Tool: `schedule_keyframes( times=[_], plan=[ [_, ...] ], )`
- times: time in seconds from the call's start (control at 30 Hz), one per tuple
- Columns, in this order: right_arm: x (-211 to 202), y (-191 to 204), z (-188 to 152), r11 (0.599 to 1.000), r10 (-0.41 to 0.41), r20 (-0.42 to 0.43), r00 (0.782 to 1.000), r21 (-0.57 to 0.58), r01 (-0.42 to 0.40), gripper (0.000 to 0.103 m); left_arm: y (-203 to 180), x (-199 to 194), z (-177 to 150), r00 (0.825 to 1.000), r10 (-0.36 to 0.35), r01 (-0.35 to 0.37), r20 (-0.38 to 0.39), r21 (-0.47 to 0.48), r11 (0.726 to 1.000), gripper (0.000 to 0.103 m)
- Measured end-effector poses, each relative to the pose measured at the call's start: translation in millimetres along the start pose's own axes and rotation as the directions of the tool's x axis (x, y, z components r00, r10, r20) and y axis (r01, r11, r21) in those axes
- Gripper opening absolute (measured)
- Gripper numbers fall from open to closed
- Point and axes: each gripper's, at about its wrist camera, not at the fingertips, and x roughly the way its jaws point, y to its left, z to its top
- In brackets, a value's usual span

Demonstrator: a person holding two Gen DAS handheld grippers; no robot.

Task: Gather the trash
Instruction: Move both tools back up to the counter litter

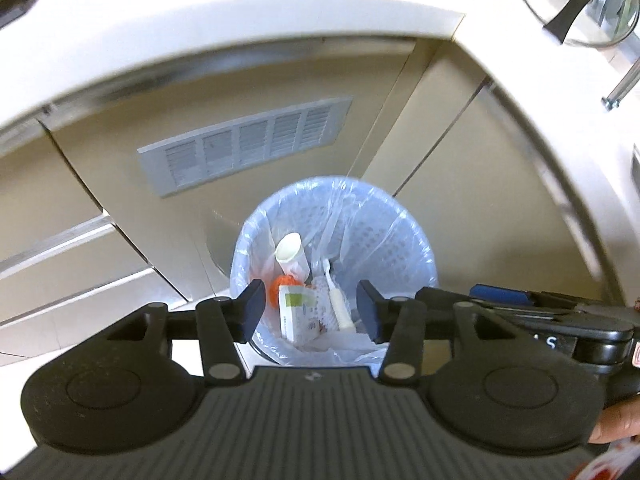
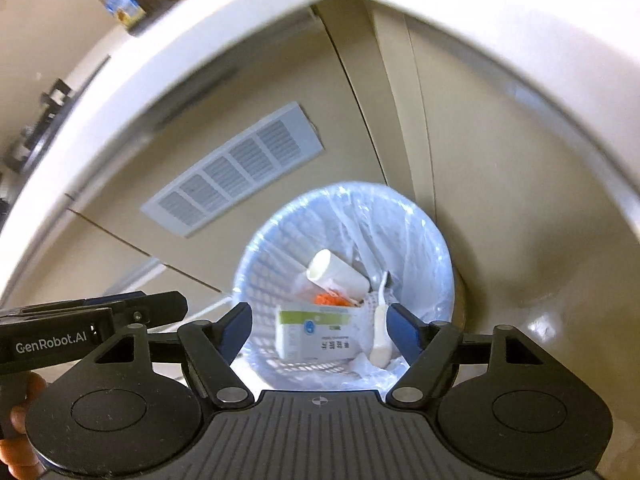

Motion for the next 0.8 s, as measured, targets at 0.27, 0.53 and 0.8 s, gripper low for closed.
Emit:
schedule_keyframes(
  times=[0.27,0.53,0.8],
  plan=[
    [-60,9,12,0.997,0.073,0.088,0.993,-0.038,-0.070,0.083,-20,-58,4,0.994,0.003,-0.004,0.109,0.009,1.000,0.065],
    [-113,9,21,0.994,0.091,0.202,0.975,-0.076,-0.077,0.085,-44,-103,8,0.972,0.012,-0.024,0.234,0.045,0.999,0.066],
    [-140,-4,32,0.998,0.053,0.277,0.959,-0.054,-0.040,0.085,-56,-120,26,0.951,0.011,-0.033,0.308,0.066,0.997,0.066]
  ],
)
